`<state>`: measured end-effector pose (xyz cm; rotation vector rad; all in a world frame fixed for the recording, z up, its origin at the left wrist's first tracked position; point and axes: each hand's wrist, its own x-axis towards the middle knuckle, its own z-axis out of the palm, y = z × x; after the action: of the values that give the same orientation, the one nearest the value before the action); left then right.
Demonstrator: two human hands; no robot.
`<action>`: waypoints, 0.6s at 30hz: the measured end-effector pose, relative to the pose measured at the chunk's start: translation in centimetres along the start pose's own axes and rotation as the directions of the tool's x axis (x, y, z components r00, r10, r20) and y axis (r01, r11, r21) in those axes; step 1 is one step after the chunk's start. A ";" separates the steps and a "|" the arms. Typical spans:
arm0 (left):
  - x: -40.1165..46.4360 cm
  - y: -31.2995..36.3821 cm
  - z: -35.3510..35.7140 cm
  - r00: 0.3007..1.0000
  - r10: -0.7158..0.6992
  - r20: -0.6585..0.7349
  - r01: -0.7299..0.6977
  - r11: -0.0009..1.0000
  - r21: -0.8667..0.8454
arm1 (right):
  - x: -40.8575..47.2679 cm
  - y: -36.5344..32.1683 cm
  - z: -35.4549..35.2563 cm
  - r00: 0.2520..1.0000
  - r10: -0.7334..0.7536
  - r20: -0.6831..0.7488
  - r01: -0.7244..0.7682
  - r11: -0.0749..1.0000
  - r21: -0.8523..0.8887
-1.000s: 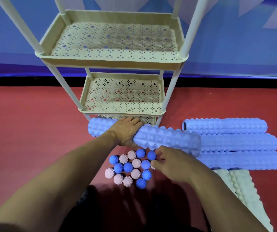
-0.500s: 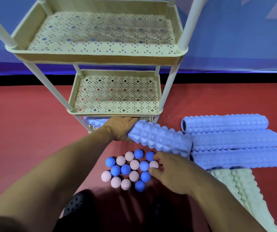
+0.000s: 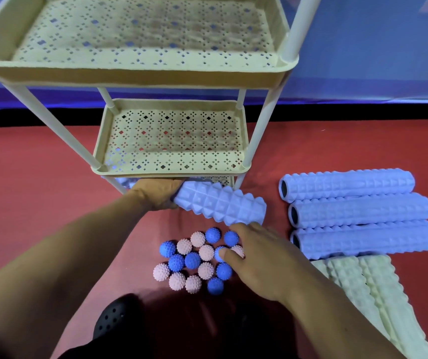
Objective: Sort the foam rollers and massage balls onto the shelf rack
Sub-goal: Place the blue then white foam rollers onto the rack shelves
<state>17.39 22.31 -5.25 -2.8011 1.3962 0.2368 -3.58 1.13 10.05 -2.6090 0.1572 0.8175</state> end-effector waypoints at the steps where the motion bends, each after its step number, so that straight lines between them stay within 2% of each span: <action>1: -0.1 -0.2 0.0 1.000 0.002 -0.003 -0.002 1.000 0.007 | 0.1 -0.1 0.1 1.000 -0.002 -0.013 0.002 1.000 -0.008; 5: -0.4 -1.1 0.5 0.998 -0.053 0.031 0.052 0.998 0.043 | 0.7 -0.4 0.3 0.996 -0.014 -0.085 0.011 0.999 -0.039; 7: -0.3 -1.8 0.8 0.972 -0.163 0.169 0.160 0.987 0.033 | 0.9 -0.7 0.3 0.994 -0.015 -0.107 0.011 0.999 -0.040; 8: -0.4 -2.3 1.2 0.955 -0.219 0.201 0.229 0.973 -0.029 | 0.9 -0.8 0.3 0.993 -0.016 -0.114 0.012 0.999 -0.033; 11: -0.8 -3.0 1.2 0.900 -0.304 0.313 0.388 0.886 -0.254 | 0.8 -1.2 0.3 0.991 -0.017 -0.134 0.014 1.000 -0.025; 12: -0.7 -2.8 0.9 0.896 -0.322 0.307 0.414 0.855 -0.312 | 0.7 -1.3 0.3 0.991 -0.016 -0.136 0.012 1.000 -0.029; 14: 0.3 -2.2 0.9 0.830 -0.488 0.270 0.548 0.627 -0.553 | 0.7 -1.4 0.1 0.992 -0.004 -0.125 0.000 1.000 -0.031; 15: 0.3 -2.5 1.1 0.798 -0.549 0.249 0.568 0.547 -0.614 | 0.7 -1.5 0.0 0.993 0.001 -0.118 -0.004 1.000 -0.029; 16: 0.1 -2.8 1.0 0.791 -0.568 0.228 0.565 0.535 -0.628 | 0.7 -1.5 0.0 0.994 0.003 -0.112 -0.007 1.000 -0.028; 17: 0.1 -3.3 1.4 0.812 -0.551 0.192 0.543 0.592 -0.596 | 0.8 -1.5 -0.1 0.994 0.005 -0.108 -0.008 1.000 -0.026; 18: 0.3 -4.7 3.7 0.812 -0.542 0.216 0.543 0.568 -0.618 | 0.8 -1.5 -0.1 0.995 0.006 -0.102 -0.009 1.000 -0.025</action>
<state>20.79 25.21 -9.25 -3.6037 0.3652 0.8654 -2.52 2.49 10.19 -2.6767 0.1867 0.6941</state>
